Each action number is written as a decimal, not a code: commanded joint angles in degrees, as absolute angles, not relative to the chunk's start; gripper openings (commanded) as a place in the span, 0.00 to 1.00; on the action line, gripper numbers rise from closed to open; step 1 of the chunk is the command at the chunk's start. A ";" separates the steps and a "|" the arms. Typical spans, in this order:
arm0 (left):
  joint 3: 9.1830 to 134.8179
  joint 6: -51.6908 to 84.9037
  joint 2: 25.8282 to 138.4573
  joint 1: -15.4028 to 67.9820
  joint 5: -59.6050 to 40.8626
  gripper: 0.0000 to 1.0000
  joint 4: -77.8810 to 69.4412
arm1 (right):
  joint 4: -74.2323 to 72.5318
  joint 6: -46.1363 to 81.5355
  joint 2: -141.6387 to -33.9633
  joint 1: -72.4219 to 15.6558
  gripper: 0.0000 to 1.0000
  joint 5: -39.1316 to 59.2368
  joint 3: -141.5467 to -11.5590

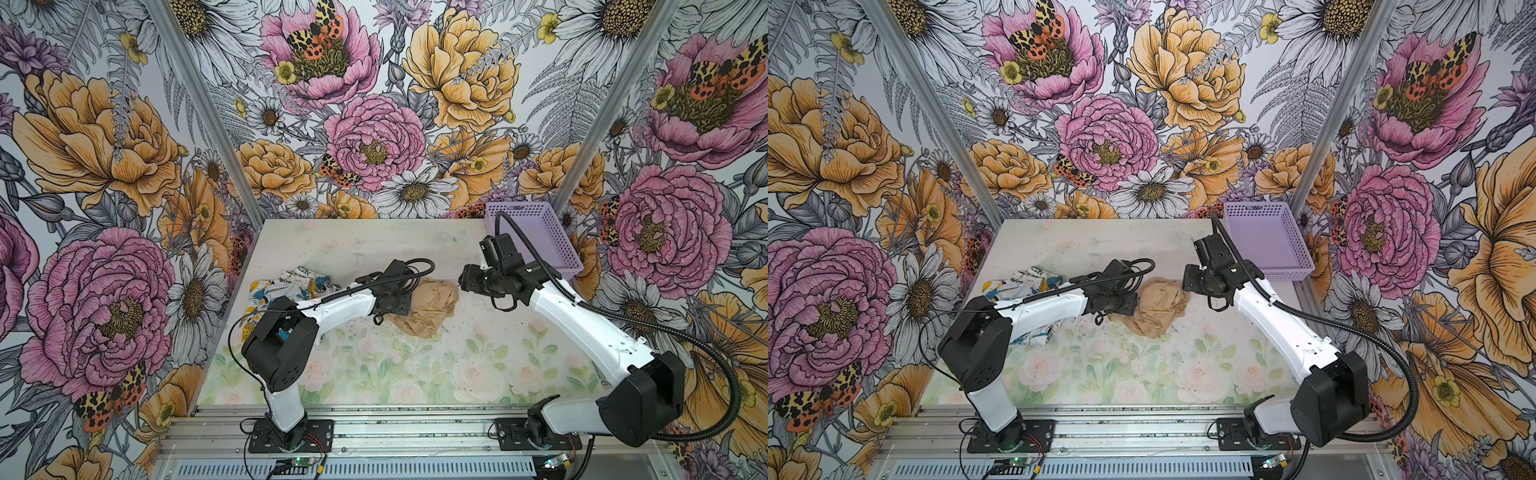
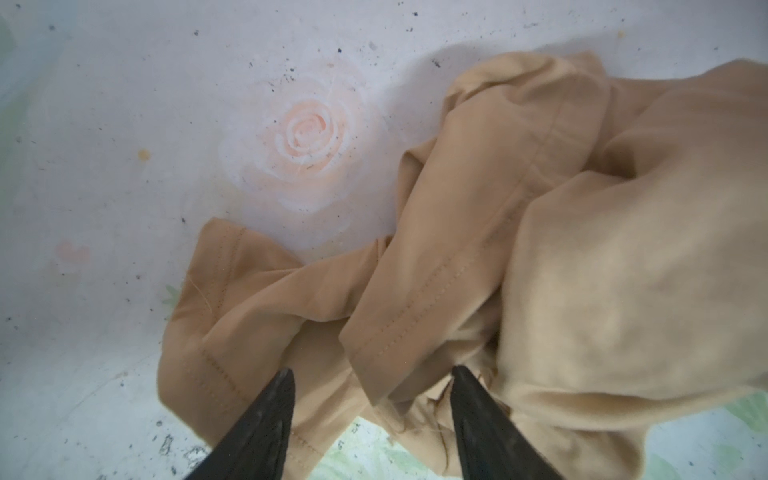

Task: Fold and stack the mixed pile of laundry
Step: 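Grasp the beige garment with both grippers from opposite sides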

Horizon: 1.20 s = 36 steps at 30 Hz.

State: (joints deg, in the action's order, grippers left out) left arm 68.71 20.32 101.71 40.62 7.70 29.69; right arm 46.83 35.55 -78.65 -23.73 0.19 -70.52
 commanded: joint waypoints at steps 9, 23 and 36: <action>72.21 16.96 106.52 41.58 6.42 0.49 28.02 | 45.22 35.33 -77.92 -24.19 0.61 -0.44 -70.66; 70.83 18.77 93.57 38.45 9.15 0.00 28.78 | 31.19 35.86 -84.27 -27.11 0.73 10.69 -64.96; 80.08 16.83 82.86 29.29 7.85 0.00 34.44 | 27.75 32.85 -88.42 -24.46 0.00 8.58 -78.04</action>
